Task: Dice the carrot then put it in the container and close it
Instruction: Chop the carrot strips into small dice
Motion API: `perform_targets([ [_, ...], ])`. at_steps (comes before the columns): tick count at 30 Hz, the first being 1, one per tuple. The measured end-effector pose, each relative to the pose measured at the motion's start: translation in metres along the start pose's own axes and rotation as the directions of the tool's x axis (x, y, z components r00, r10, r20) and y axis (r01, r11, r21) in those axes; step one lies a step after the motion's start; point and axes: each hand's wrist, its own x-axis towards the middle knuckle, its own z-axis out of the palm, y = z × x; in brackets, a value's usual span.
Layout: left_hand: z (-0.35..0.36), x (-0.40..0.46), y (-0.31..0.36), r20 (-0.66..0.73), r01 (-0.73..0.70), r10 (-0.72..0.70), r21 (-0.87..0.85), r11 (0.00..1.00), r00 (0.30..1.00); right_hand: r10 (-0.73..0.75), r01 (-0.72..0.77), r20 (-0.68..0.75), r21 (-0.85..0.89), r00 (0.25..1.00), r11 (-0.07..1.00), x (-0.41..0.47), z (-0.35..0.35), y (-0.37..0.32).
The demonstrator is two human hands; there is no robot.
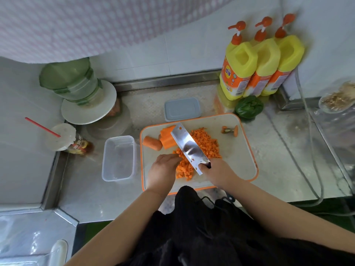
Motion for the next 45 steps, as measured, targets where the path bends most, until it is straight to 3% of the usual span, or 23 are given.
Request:
perform_targets([
  [3,0.002,0.002,0.001,-0.018,0.007,-0.007,0.003,1.000,1.000,-0.001,0.001,0.006,0.032,1.000,0.999,-0.001,-0.001,-0.002],
  [6,0.003,0.001,0.007,-0.124,-0.169,0.187,0.142,0.975,0.974,0.055,-0.060,0.037,0.159,0.998,0.985,-0.003,-0.005,-0.006],
  [9,0.011,-0.002,0.011,0.003,-0.361,0.386,0.359,0.861,0.922,0.091,-0.137,0.134,0.394,0.987,0.909,-0.007,-0.008,-0.011],
  [12,0.020,-0.008,0.004,0.122,-0.365,0.348,0.429,0.826,0.930,0.135,-0.192,0.144,0.534,0.980,0.824,-0.008,-0.013,-0.015],
  [16,0.017,-0.012,-0.005,0.139,-0.288,0.252,0.451,0.845,0.958,0.183,-0.223,0.129,0.532,0.975,0.817,-0.005,-0.020,-0.009],
  [20,0.018,-0.003,0.012,0.131,-0.436,0.423,0.432,0.789,0.897,0.152,-0.203,0.137,0.565,0.979,0.800,-0.005,-0.017,-0.006],
  [23,0.020,0.000,0.011,0.192,-0.473,0.434,0.434,0.767,0.880,0.157,-0.201,0.126,0.595,0.980,0.778,-0.005,-0.019,-0.006],
  [25,0.017,0.000,0.004,0.217,-0.444,0.388,0.381,0.811,0.896,0.142,-0.176,0.104,0.553,0.984,0.815,-0.004,-0.025,-0.002],
  [28,0.004,0.005,0.008,0.120,-0.335,0.313,0.270,0.903,0.942,0.089,-0.102,0.052,0.375,0.995,0.921,-0.004,-0.033,0.006],
  [31,-0.012,0.018,0.026,0.119,-0.013,-0.002,0.123,0.992,0.993,0.042,-0.046,0.021,0.228,0.999,0.972,-0.001,-0.034,0.014],
  [34,-0.018,0.030,0.029,0.109,0.207,-0.206,0.011,0.978,0.972,0.023,-0.027,0.026,0.135,0.999,0.990,0.003,-0.035,0.020],
  [41,-0.018,0.036,0.021,0.088,0.359,-0.354,-0.056,0.931,0.931,-0.032,0.027,0.085,0.055,0.996,0.998,0.015,-0.043,0.025],
  [45,-0.017,0.031,0.012,-0.111,0.316,-0.337,-0.169,0.934,0.935,-0.081,0.104,0.237,-0.085,0.968,0.991,0.016,-0.037,0.025],
])
